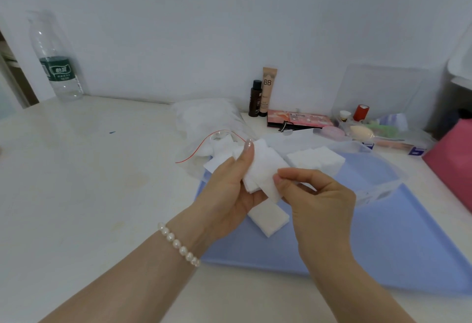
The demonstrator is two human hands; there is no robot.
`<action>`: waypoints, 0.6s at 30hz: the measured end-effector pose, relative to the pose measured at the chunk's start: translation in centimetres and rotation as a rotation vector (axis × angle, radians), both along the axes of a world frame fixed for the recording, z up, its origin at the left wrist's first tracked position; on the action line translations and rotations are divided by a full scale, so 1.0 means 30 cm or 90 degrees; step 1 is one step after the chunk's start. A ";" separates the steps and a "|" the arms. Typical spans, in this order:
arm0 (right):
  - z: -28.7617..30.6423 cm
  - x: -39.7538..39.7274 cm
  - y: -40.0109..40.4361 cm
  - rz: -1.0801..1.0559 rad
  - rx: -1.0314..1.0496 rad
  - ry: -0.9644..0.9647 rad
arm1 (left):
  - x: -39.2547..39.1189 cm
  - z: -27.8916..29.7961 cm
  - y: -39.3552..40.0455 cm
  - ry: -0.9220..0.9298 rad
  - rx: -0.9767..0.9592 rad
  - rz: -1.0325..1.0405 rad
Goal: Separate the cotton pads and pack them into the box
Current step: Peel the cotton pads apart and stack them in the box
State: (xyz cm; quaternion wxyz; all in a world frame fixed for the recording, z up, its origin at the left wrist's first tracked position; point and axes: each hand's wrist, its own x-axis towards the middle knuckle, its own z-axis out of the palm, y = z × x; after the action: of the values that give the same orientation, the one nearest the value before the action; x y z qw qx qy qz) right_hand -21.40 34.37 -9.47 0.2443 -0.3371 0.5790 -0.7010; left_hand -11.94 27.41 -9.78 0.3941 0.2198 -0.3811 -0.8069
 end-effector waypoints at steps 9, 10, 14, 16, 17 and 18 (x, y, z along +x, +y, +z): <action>0.061 -0.024 0.020 -0.007 -0.120 -0.036 | 0.005 0.001 -0.008 -0.031 -0.012 0.078; 0.069 -0.021 0.025 0.021 -0.141 -0.058 | 0.003 0.000 -0.005 -0.033 -0.019 0.080; 0.056 0.027 0.022 0.107 -0.110 -0.073 | -0.010 -0.014 0.013 -0.057 -0.067 0.067; 0.033 0.039 0.007 0.088 -0.058 -0.057 | -0.016 -0.020 0.020 -0.071 -0.098 0.047; 0.024 0.039 0.001 0.071 -0.041 -0.052 | -0.018 -0.021 0.022 -0.075 -0.105 0.038; 0.016 0.036 -0.004 0.055 -0.030 -0.046 | -0.018 -0.020 0.024 -0.075 -0.108 0.034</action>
State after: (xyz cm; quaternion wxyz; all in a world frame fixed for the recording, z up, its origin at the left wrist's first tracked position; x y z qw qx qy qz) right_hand -20.32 34.26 -8.99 0.2873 -0.3418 0.5382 -0.7148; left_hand -12.50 28.13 -10.39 0.4093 0.2431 -0.4644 -0.7468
